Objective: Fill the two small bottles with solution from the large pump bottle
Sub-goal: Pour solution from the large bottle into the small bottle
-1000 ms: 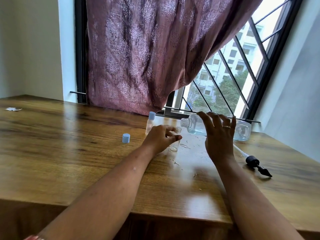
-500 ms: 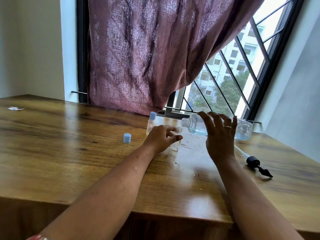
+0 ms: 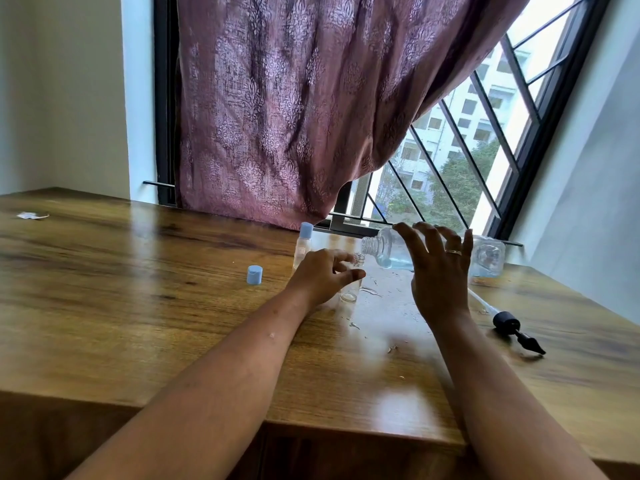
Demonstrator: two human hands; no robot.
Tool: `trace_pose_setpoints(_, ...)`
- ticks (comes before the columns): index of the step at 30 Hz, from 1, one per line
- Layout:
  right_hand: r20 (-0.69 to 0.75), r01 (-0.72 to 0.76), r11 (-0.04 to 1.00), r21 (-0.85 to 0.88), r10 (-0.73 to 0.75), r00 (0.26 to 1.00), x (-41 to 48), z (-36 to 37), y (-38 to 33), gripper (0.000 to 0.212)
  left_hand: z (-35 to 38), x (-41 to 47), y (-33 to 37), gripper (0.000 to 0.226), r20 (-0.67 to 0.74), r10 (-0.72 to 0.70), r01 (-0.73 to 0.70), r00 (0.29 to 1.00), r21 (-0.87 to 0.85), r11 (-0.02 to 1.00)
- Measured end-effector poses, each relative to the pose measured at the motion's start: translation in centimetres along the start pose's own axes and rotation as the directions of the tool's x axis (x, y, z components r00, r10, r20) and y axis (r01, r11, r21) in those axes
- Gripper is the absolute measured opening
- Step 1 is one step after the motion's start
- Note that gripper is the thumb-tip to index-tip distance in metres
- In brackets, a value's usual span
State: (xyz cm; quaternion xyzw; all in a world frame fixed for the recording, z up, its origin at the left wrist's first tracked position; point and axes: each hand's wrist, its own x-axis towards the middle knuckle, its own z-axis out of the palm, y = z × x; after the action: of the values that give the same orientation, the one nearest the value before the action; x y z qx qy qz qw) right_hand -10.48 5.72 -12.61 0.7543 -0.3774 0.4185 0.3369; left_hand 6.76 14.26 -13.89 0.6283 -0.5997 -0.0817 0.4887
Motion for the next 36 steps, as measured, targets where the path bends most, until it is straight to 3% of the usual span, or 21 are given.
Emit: trace_pose_setpoints(36, -0.012, -0.004, 1.0, -0.015, 0.004, 1.0, 0.13, -0.13, 0.01, 0.082, 0.05, 0.2, -0.36, 0.05, -0.006, 0.007, -0.006, 1.0, 0.014, 1.0)
